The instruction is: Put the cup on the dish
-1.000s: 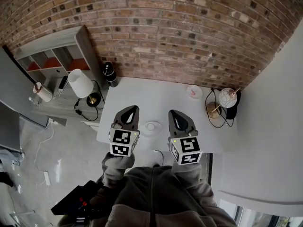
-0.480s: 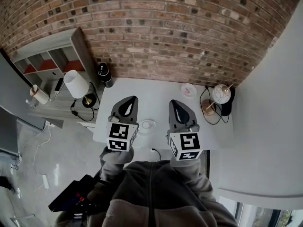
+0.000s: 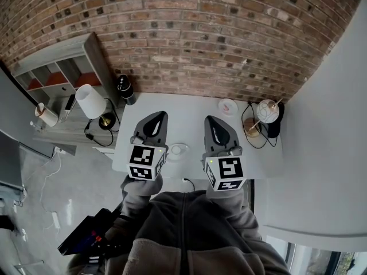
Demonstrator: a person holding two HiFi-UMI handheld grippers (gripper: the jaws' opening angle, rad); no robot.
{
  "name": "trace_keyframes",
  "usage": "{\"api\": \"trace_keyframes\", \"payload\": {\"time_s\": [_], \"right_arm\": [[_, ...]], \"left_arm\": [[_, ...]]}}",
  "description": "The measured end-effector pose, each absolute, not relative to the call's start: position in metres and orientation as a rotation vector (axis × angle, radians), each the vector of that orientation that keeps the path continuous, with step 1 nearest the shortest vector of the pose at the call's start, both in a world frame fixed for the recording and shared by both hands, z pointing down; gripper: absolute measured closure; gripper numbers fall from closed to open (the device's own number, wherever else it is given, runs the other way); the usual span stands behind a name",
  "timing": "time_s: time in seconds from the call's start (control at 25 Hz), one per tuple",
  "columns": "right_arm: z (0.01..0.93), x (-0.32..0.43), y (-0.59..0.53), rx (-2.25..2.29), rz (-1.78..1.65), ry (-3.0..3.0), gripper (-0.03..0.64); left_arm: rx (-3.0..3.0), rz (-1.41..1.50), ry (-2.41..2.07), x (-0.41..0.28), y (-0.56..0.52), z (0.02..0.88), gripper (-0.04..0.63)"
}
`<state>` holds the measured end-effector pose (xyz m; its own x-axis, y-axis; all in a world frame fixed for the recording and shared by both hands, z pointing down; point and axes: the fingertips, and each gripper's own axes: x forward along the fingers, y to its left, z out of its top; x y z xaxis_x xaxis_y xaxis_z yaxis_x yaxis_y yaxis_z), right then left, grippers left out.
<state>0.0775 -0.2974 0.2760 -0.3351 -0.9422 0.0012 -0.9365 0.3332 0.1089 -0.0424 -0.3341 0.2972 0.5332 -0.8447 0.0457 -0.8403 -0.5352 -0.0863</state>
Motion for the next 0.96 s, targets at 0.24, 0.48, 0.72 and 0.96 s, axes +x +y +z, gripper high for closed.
{"api": "trace_keyframes", "payload": {"time_s": [0.24, 0.48, 0.72, 0.96], "right_arm": [[0.2746, 0.0735, -0.3017, 1.762, -0.167, -2.519, 0.618], [0.2725, 0.0733, -0.3034, 1.763, -0.175, -2.524, 0.618], [0.2728, 0.0741, -0.305, 1.767, -0.166, -2.527, 0.617], [0.2732, 0.0708, -0.3063, 1.763, -0.169, -2.536, 0.618]], "left_arm": [[-2.708, -0.11, 1.475, -0.0421, -0.3386, 0.2952, 0.591], [-2.763, -0.031, 1.456, -0.0404, -0.3383, 0.2891, 0.591], [-2.73, -0.055, 1.466, -0.0395, -0.3413, 0.2892, 0.591], [-2.664, -0.123, 1.487, -0.0391, -0.3432, 0.2936, 0.591]]}}
